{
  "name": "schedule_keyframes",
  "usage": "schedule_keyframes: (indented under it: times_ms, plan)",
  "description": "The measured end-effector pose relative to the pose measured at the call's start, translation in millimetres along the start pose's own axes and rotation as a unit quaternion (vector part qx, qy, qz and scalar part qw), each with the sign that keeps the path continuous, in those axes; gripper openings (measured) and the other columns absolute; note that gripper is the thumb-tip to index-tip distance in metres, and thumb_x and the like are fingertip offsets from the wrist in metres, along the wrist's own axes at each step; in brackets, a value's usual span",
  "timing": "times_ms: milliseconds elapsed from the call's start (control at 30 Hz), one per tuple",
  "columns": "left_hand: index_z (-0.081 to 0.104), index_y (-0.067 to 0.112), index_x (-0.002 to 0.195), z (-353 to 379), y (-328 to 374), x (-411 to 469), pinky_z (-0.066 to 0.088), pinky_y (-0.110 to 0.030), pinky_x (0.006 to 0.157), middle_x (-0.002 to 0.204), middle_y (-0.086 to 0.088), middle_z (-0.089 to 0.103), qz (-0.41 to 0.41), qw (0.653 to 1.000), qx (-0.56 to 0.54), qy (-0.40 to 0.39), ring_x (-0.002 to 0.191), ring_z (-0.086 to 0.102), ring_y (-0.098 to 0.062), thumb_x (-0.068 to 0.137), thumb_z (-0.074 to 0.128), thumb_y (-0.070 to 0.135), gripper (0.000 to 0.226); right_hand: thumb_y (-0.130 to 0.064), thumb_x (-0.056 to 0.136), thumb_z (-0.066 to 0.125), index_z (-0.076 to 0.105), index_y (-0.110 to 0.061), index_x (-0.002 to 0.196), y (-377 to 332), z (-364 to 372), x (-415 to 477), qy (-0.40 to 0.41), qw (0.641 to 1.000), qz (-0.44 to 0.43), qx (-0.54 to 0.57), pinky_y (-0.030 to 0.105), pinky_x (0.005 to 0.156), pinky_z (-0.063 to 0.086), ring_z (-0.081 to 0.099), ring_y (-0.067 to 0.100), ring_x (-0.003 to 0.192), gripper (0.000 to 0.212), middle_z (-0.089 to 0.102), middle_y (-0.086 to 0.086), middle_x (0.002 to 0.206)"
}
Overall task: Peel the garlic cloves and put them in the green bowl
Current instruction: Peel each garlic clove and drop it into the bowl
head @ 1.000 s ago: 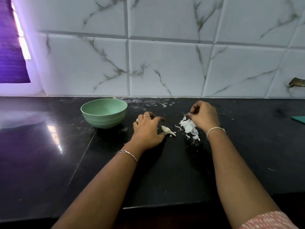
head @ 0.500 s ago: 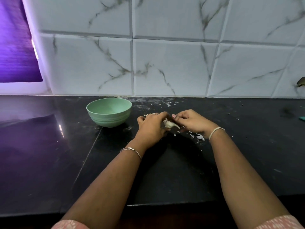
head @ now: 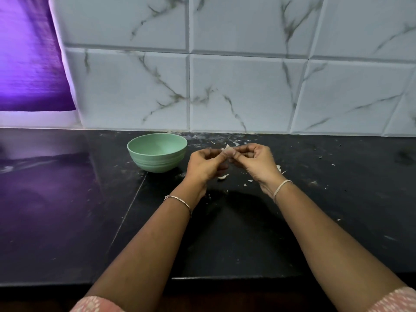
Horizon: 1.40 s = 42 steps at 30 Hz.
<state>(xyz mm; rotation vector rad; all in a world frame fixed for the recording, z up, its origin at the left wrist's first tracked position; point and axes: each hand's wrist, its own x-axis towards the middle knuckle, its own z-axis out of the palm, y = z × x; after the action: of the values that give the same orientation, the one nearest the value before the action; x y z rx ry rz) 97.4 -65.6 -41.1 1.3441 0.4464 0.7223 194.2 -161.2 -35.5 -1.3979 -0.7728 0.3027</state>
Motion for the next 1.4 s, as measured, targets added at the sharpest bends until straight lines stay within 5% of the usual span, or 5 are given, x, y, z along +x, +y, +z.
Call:
schedule_keyframes:
  times_ms: [400, 533, 700, 1067, 1400]
  plan:
    - [0.067, 0.009, 0.084, -0.7, -1.7, -0.5, 0.056, -0.022, 0.059, 0.064, -0.001, 0.069, 0.039, 0.997, -0.053, 0.043, 0.057, 0.065, -0.008, 0.085, 0.073, 0.013, 0.007, -0.011, 0.085, 0.072, 0.073, -0.004, 0.091, 1.4, 14.3, -0.8, 0.0, 1.0, -0.01, -0.004, 0.018, 0.061, 0.049, 0.062, 0.007, 0.062, 0.009, 0.07, 0.011, 0.076]
    - [0.069, 0.012, 0.084, 0.0, -3.3, 1.2, 0.057, -0.035, 0.073, 0.073, -0.008, 0.069, 0.082, 0.99, 0.049, 0.105, 0.07, 0.066, -0.021, 0.086, 0.073, 0.019, 0.008, -0.015, 0.085, 0.073, 0.071, -0.013, 0.073, 4.3, 23.4, -1.2, 0.019, 1.0, -0.009, -0.005, 0.034, 0.071, 0.047, 0.056, 0.024, 0.072, 0.012, 0.067, 0.021, 0.079]
    - [0.071, 0.008, 0.105, 3.5, 1.0, -4.5, 0.037, -0.01, 0.066, 0.084, -0.003, 0.07, 0.142, 0.949, 0.234, 0.157, 0.076, 0.062, -0.012, 0.093, 0.064, 0.023, 0.021, -0.018, 0.082, 0.076, 0.07, -0.011, 0.073, 8.9, 33.8, -0.4, 0.05, 0.999, 0.008, 0.015, 0.033, 0.068, 0.048, 0.055, 0.017, 0.062, 0.013, 0.065, 0.007, 0.064]
    - [0.071, 0.011, 0.105, 7.6, 0.5, -7.0, 0.043, -0.03, 0.077, 0.101, -0.012, 0.071, 0.157, 0.897, 0.373, 0.178, 0.097, 0.064, -0.029, 0.097, 0.052, 0.019, 0.022, -0.029, 0.08, 0.078, 0.071, -0.024, 0.065, 20.6, 37.0, 2.7, 0.074, 0.993, -0.006, -0.089, 0.052, 0.079, 0.057, 0.069, 0.023, 0.068, 0.017, 0.073, 0.007, 0.07]
    - [0.07, 0.01, 0.108, 4.4, 1.2, -5.5, 0.039, -0.03, 0.075, 0.104, -0.015, 0.07, 0.141, 0.887, 0.408, 0.164, 0.101, 0.062, -0.031, 0.098, 0.051, 0.02, 0.024, -0.027, 0.081, 0.077, 0.07, -0.029, 0.062, 21.3, 36.2, 5.9, 0.09, 0.981, -0.014, -0.169, 0.045, 0.075, 0.058, 0.07, 0.019, 0.069, 0.021, 0.074, 0.0, 0.07]
